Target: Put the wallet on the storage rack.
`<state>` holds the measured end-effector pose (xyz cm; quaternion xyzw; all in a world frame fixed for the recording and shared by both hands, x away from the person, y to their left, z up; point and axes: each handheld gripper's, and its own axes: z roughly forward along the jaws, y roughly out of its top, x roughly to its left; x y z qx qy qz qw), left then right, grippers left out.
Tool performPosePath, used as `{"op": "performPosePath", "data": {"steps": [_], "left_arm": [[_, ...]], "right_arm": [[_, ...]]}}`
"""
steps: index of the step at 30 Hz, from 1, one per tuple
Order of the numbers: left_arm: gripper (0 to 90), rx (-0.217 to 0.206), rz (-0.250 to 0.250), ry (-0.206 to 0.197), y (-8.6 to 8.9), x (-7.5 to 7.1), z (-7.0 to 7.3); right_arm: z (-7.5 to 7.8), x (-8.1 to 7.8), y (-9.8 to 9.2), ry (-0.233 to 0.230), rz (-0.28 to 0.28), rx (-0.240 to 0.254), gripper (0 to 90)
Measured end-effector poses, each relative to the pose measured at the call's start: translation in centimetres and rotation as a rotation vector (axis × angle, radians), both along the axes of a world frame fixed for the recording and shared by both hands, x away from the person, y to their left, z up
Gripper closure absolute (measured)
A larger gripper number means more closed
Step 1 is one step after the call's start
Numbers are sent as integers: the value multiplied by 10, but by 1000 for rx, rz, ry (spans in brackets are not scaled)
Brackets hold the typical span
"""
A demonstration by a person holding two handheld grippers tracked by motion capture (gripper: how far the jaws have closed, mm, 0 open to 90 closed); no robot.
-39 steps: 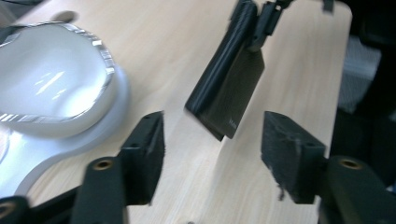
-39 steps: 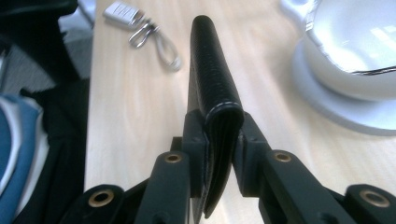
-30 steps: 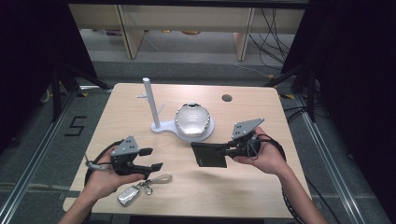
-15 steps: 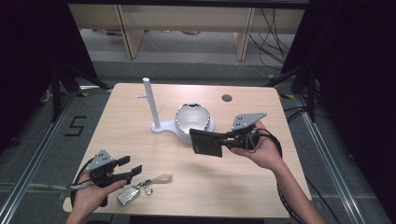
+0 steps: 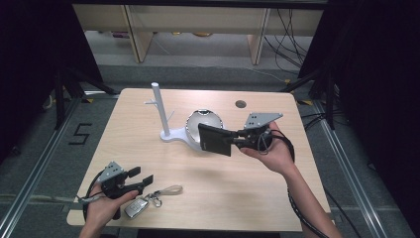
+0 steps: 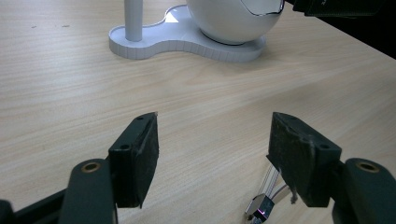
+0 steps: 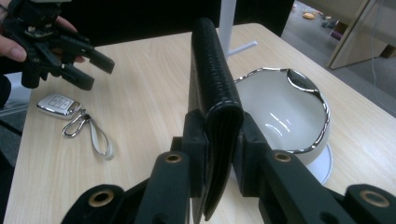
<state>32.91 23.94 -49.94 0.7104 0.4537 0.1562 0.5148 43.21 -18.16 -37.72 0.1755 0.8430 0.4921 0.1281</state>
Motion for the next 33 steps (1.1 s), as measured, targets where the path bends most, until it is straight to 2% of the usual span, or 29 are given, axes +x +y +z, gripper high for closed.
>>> {"op": "performPosePath", "data": {"steps": [2, 3, 8, 9, 11, 14, 17, 18, 20, 21, 22, 23, 25, 27, 30, 33], "left_arm": [[332, -4, 1, -2, 1, 0, 0], [332, -6, 5, -7, 2, 0, 0], [333, -6, 15, -9, 2, -1, 0], [333, -9, 13, -5, 2, -1, 0], [333, -8, 13, -5, 2, -1, 0], [334, -18, 11, -6, 2, 0, -1], [334, -12, 16, -1, 2, -1, -1], [335, -14, 16, -2, 2, -1, -1], [335, -12, 16, 1, 2, 0, -1], [335, -11, 16, 2, 2, -1, -1], [336, -12, 17, -1, 2, -1, -1], [336, -14, 16, -1, 2, 0, -1], [336, -14, 16, -1, 2, 0, -1], [337, -10, 18, 1, 2, -1, -1], [337, -18, 9, -4, 2, 0, -1], [337, -19, 8, -4, 2, 0, -1]], "right_arm": [[0, 0, 0, 17, -8, 0, 781], [0, 4, 1, -8, -2, 9, 781], [3, 7, 3, -8, -21, 20, 781], [4, 9, 4, -24, -26, 29, 781], [6, 9, 4, -10, -29, 28, 781], [9, 16, 7, -36, -38, 56, 781], [13, 19, 8, -27, -41, 55, 781], [13, 22, 9, -48, -44, 62, 781], [15, 23, 9, -45, -37, 52, 782], [15, 23, 11, -30, -61, 61, 782], [17, 28, 11, -62, -50, 61, 781], [18, 28, 11, -41, -50, 54, 782], [18, 32, 13, -64, -54, 58, 781], [19, 34, 13, -53, -58, 50, 782], [18, 38, 16, -70, -67, 63, 782], [18, 40, 16, -46, -76, 59, 781]]}}
